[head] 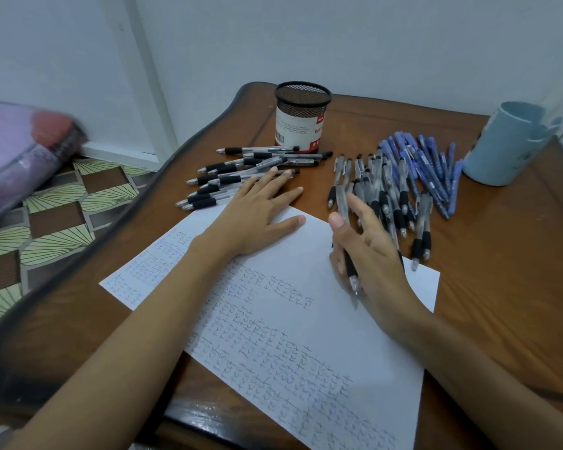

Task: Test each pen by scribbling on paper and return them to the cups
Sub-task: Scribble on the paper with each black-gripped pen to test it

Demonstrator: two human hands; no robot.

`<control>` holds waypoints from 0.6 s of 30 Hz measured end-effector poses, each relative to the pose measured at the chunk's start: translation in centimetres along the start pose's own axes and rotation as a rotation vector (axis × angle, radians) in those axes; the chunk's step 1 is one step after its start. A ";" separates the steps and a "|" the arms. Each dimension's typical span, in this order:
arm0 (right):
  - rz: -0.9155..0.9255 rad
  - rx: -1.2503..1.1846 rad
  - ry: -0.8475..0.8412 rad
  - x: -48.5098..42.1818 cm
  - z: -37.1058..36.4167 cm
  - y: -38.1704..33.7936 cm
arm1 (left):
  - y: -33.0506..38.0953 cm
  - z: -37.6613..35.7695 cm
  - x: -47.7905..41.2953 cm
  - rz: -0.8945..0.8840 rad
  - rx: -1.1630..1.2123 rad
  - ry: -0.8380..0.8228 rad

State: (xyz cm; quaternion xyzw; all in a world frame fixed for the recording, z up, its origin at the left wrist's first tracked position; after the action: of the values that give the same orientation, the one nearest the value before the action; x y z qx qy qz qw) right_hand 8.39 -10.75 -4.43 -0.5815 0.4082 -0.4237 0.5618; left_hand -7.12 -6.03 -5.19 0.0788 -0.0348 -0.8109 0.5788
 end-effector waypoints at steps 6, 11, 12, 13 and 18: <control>-0.027 -0.063 0.040 -0.2 0.6 0.2 | 0.0 0.0 -0.1 0.012 -0.005 -0.004; 0.002 -0.065 0.039 -0.3 0.5 0.0 | 0.0 0.0 -0.1 0.011 -0.015 -0.016; 0.008 -0.067 0.040 -0.2 0.5 0.0 | 0.0 0.0 0.0 0.009 -0.017 -0.015; 0.016 -0.066 0.050 0.0 0.7 0.0 | 0.0 0.0 0.0 0.008 -0.014 -0.015; 0.128 0.197 0.367 -0.5 4.6 -3.0 | 0.1 0.0 0.0 0.010 0.000 -0.003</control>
State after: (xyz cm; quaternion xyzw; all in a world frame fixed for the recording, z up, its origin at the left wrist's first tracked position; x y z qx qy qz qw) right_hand 12.61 -8.71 -1.49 -0.4096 0.4963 -0.5241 0.5579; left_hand -7.05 -6.09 -5.18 0.0773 -0.0362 -0.8083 0.5826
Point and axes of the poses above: each hand's wrist, its own x-axis away from the middle knuckle, its own z-axis out of the back of the hand, y = z × x, the point moved 6 cm from there along -x, towards the middle knuckle, and after that the axes turned 3 degrees about -z, right-handed, at the moved point
